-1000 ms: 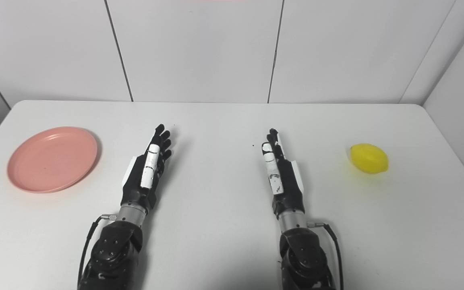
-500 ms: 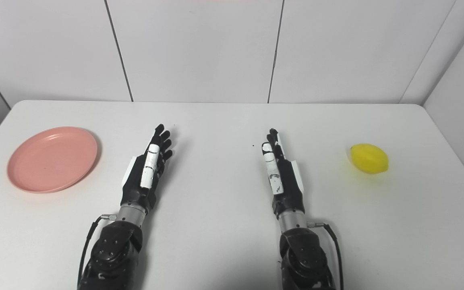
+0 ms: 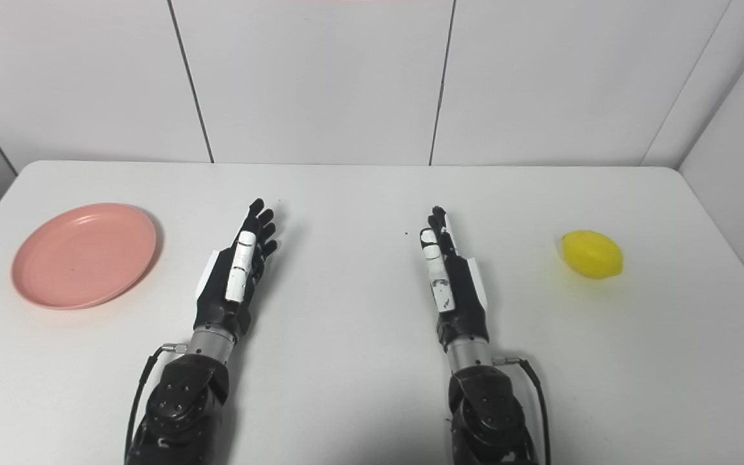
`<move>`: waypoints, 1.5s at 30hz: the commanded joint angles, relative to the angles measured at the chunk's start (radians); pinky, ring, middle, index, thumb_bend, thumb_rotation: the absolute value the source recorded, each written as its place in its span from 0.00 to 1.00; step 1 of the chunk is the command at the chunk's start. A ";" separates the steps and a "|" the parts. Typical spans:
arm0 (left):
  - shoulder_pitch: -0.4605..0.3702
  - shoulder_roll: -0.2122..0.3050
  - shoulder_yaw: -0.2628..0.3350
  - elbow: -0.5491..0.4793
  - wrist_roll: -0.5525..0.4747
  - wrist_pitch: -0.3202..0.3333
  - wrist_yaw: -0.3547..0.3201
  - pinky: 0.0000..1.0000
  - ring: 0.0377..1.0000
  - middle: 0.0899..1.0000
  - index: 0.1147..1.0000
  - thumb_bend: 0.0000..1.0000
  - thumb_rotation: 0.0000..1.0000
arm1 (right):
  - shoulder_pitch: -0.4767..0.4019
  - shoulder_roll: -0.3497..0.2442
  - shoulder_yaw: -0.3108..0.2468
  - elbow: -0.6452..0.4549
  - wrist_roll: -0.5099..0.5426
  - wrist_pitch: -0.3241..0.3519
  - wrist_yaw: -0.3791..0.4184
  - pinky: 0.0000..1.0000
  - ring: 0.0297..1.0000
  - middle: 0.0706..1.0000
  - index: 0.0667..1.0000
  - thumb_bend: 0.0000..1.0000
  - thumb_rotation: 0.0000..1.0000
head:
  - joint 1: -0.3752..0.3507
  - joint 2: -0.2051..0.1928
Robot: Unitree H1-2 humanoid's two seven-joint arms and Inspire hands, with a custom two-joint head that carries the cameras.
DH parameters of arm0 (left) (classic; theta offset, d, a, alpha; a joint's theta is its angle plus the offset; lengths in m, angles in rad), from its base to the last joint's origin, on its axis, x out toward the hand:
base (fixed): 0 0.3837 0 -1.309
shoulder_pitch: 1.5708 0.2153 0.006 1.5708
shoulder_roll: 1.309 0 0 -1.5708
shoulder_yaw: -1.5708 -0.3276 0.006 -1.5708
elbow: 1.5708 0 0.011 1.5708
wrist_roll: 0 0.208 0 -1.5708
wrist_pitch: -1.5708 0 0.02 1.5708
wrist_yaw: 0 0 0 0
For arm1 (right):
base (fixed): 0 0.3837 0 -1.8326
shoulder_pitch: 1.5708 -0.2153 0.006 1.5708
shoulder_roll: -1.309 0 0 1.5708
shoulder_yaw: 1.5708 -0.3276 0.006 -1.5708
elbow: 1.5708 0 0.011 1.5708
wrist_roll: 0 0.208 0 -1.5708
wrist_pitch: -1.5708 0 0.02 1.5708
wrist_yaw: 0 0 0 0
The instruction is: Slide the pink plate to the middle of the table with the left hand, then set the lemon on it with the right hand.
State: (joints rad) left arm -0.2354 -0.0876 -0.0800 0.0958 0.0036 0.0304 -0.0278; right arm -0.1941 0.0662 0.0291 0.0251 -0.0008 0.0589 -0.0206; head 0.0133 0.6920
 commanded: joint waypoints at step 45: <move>-0.247 -0.013 0.164 0.142 0.060 -0.272 0.241 0.72 0.72 0.71 0.69 0.65 1.00 | 0.014 -0.061 -0.047 0.091 0.082 -0.240 0.049 1.00 1.00 1.00 1.00 0.72 1.00 | 0.297 -0.237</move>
State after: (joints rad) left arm -0.4268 -0.1123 0.0806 0.2716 0.0621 -0.1964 0.2048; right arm -0.1833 0.0001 -0.0190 0.0981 0.0820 -0.1226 0.0243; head 0.3114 0.4525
